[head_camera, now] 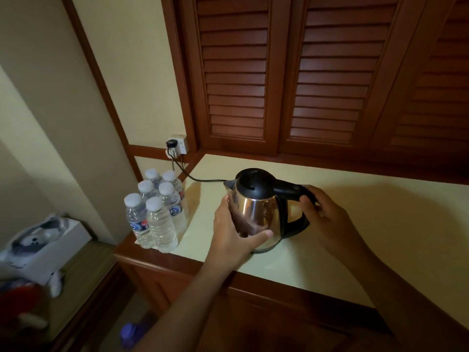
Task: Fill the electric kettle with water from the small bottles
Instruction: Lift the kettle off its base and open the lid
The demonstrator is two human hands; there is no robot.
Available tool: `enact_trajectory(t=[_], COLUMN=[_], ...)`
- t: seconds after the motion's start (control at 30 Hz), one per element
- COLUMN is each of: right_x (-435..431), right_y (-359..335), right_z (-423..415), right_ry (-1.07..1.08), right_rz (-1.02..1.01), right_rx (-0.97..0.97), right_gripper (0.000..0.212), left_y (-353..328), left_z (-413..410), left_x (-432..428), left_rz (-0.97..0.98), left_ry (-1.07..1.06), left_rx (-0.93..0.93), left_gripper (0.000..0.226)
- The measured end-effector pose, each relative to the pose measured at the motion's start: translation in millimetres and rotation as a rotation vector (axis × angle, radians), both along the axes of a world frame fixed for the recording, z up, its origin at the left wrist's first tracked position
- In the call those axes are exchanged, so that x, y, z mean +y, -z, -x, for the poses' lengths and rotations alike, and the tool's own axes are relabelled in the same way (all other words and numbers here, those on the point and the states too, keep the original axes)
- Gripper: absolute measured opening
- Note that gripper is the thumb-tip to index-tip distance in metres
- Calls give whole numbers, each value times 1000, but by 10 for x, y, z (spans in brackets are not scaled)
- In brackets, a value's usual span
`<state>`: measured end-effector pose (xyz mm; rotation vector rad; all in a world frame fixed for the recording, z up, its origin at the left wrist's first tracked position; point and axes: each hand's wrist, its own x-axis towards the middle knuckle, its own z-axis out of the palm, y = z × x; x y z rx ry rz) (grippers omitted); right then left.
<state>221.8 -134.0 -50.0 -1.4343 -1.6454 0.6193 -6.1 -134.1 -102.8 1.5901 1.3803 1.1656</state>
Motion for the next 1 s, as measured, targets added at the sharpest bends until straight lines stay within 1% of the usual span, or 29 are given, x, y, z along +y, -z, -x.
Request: enact_trajectory(t=[0.07,0.13,0.23,0.33,0.4,0.5,0.6,0.67,0.77,0.87,0.93,1.0], right_x=[7,97,283,407,459,484,480,448,345,203,127,62], right_y=[-190,-411,-696,-829,-883,-929,-904,-910,-914,-794,-642,-491], right_z=[98,265,587,894,1027,1108,1089,1034,870,652,532,462], right_ry=[34,61,82,131,165,198,214,212,211,214,276,338], right_rz=[-73,-152,-153,-221,-166,-82,-103,-118,-148,-128,-125,-125], right_rx=[-20,-132,-417,-700,-822,-840,-756,-629,-340,-51,154,309], right_gripper=[40,43,51,50,43,26,21,17,8,14,18,21], left_y=[31,72,146,185,209,248,277,289,289,288,291,304], left_z=[56,112,194,223,234,261,282,296,313,313,315,314], left_x=[-8,-5,20,35,54,83,119,130,118,105,97,87], left_rz=[7,19,38,37,32,19,-1,-12,-13,-19,-27,-34], left_ry=[24,55,131,152,137,146,162,172,186,200,209,216], left_rx=[34,49,30,34,54,58,57,49,27,17,17,27], left_gripper=[129,128,124,126,130,130,128,127,126,127,128,128])
